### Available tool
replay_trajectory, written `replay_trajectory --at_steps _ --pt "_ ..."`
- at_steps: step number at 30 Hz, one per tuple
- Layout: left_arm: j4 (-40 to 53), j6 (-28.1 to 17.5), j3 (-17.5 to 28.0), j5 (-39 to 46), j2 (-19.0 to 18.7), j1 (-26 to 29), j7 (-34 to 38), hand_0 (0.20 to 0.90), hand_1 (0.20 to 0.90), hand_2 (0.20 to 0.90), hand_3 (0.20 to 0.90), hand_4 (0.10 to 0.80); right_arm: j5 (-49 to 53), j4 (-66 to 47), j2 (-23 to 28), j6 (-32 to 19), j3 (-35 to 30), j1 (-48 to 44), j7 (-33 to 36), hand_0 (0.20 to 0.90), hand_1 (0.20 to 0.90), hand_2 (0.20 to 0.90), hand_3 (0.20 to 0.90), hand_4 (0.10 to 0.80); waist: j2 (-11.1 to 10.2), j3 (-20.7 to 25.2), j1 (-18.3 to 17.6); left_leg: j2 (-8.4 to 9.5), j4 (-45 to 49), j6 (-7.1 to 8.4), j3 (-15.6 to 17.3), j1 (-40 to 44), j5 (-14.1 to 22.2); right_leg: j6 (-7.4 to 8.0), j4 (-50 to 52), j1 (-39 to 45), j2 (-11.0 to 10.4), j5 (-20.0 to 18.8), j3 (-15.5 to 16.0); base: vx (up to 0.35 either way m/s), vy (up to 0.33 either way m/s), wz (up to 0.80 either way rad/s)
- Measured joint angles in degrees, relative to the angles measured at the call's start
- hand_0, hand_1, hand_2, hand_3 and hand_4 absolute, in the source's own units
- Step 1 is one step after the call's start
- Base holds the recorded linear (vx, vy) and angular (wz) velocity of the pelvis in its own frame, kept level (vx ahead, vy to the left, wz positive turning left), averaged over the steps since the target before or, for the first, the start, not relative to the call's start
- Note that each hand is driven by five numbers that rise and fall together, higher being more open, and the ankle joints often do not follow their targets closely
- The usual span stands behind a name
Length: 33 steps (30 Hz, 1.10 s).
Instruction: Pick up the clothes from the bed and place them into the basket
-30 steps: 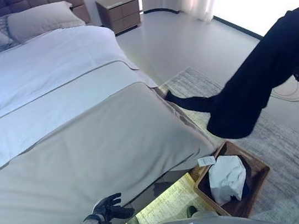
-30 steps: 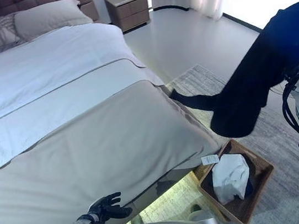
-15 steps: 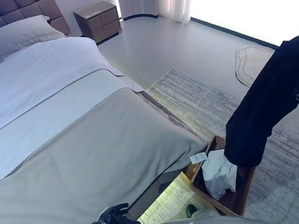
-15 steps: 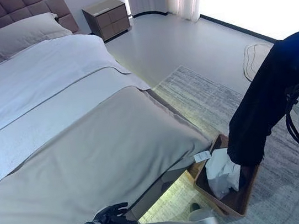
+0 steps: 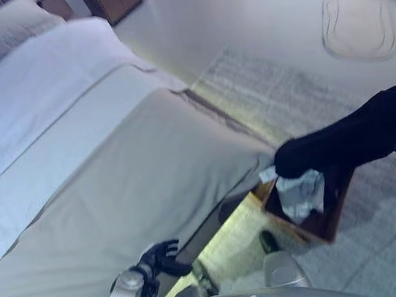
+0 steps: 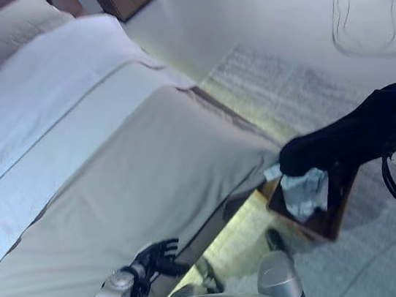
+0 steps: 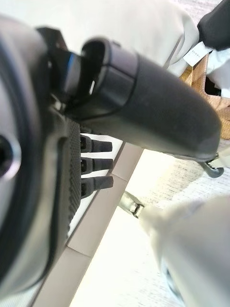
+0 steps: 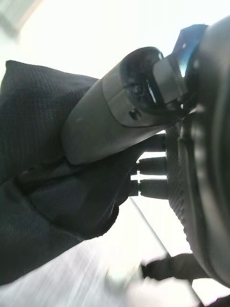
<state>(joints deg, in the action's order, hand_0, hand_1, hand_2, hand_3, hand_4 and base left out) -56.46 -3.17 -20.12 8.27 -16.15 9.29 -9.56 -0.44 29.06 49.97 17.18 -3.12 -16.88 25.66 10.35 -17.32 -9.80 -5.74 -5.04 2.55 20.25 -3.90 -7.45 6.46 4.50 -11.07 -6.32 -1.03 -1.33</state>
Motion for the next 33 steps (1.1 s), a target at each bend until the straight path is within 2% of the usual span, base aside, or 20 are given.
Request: replay_trajectory --at_steps 3,7,8,9,10,15,18,23,29,33 --pt "1.40 -1.49 -0.26 3.15 -0.21 3.89 1.69 0.900 0.900 0.900 0.900 0.800 1.62 4.60 -1.94 -0.30 3.85 -4.61 0.18 0.300 0.300 0.300 0.200 0.100 0.80 -4.95 0.26 0.21 0.01 -0.18 0.65 -2.37 -1.24 0.00 4.33 -5.33 -0.19 0.17 0.22 -0.200 -0.086 -0.19" --pt "2.96 -3.19 -0.44 5.85 -0.42 7.56 2.45 0.900 0.900 0.900 0.900 0.800 3.63 8.87 -3.29 -0.89 6.72 -11.83 0.53 0.300 0.300 0.300 0.200 0.100 1.78 -10.11 0.42 1.40 0.97 0.07 0.14 -6.56 -1.37 -0.54 11.85 -12.83 -1.45 3.15 0.13 -0.085 -0.090 -0.01" --pt "3.79 -3.36 -0.38 6.64 -0.64 7.79 2.60 0.900 0.900 0.900 0.900 0.800 3.64 10.21 -3.55 -0.87 7.50 -13.44 0.71 0.324 0.324 0.324 0.227 0.127 1.84 -10.99 0.58 1.54 2.27 0.15 -0.20 -7.75 -1.79 -0.86 14.44 -14.46 -1.83 3.46 0.15 -0.102 -0.130 0.14" --pt "4.04 -3.60 -0.38 7.60 -0.79 7.88 2.63 0.900 0.900 0.900 0.900 0.800 3.65 11.27 -3.64 -0.87 8.64 -14.13 1.02 0.782 0.782 0.782 0.763 0.663 1.81 -11.00 0.74 1.74 3.78 0.15 -0.59 -9.32 -1.74 -1.26 16.72 -16.36 -2.38 4.67 0.10 -0.077 -0.106 0.20" --pt "4.19 -3.71 -0.38 7.97 -0.98 8.02 2.64 0.900 0.900 0.900 0.900 0.800 3.67 12.14 -4.22 -0.82 8.88 -14.42 1.20 0.900 0.900 0.900 0.900 0.800 1.83 -10.99 1.54 1.79 4.72 0.15 -1.03 -10.31 -1.72 -1.50 18.89 -17.75 -2.59 5.76 0.19 -0.077 -0.160 0.26" --pt "4.51 -3.72 -0.49 9.49 -2.73 9.03 2.30 0.900 0.900 0.900 0.900 0.800 4.80 19.02 -5.88 -0.82 10.97 -18.07 3.02 0.900 0.900 0.900 0.900 0.800 1.72 -11.07 3.95 1.35 9.33 0.54 -4.03 -13.74 -1.34 -3.46 25.59 -21.02 -3.25 9.03 1.51 -0.048 -0.095 0.25" --pt "5.11 -3.56 -0.52 9.86 -3.15 9.07 2.33 0.900 0.900 0.900 0.900 0.800 6.08 21.97 -6.17 -0.86 11.01 -21.64 4.00 0.900 0.900 0.900 0.900 0.800 1.73 -11.06 4.55 1.06 11.02 0.62 -4.92 -16.16 -1.13 -3.65 27.31 -23.17 -3.24 9.66 1.86 -0.007 -0.018 0.13" --pt "5.52 -3.25 -2.39 9.94 -3.09 8.29 1.14 0.900 0.900 0.900 0.900 0.800 6.11 25.97 -6.30 -0.76 10.97 -22.00 3.94 0.900 0.900 0.900 0.900 0.800 1.73 -11.06 5.58 0.83 11.29 0.47 -5.44 -16.60 -0.89 -3.89 27.47 -23.27 -3.16 9.96 2.18 0.007 0.004 0.03" --pt "5.75 -3.17 -2.48 10.05 -2.98 6.96 0.99 0.900 0.900 0.900 0.900 0.800 7.84 29.49 -6.64 -0.69 10.72 -18.81 1.16 0.900 0.900 0.900 0.900 0.800 1.75 -11.05 5.46 0.59 8.19 0.58 -7.10 -14.74 -1.87 -4.21 24.34 -20.23 -2.72 9.06 4.13 0.043 0.022 0.08" --pt "5.70 -2.84 -2.29 9.70 -2.87 6.17 0.68 0.900 0.900 0.900 0.900 0.800 8.22 30.03 -10.19 -1.17 10.64 -12.67 -2.96 0.900 0.900 0.900 0.900 0.800 1.78 -11.02 5.11 -0.21 5.09 0.67 -8.35 -10.53 -2.56 -4.17 19.52 -14.10 -1.74 8.17 6.36 0.079 0.015 0.10"
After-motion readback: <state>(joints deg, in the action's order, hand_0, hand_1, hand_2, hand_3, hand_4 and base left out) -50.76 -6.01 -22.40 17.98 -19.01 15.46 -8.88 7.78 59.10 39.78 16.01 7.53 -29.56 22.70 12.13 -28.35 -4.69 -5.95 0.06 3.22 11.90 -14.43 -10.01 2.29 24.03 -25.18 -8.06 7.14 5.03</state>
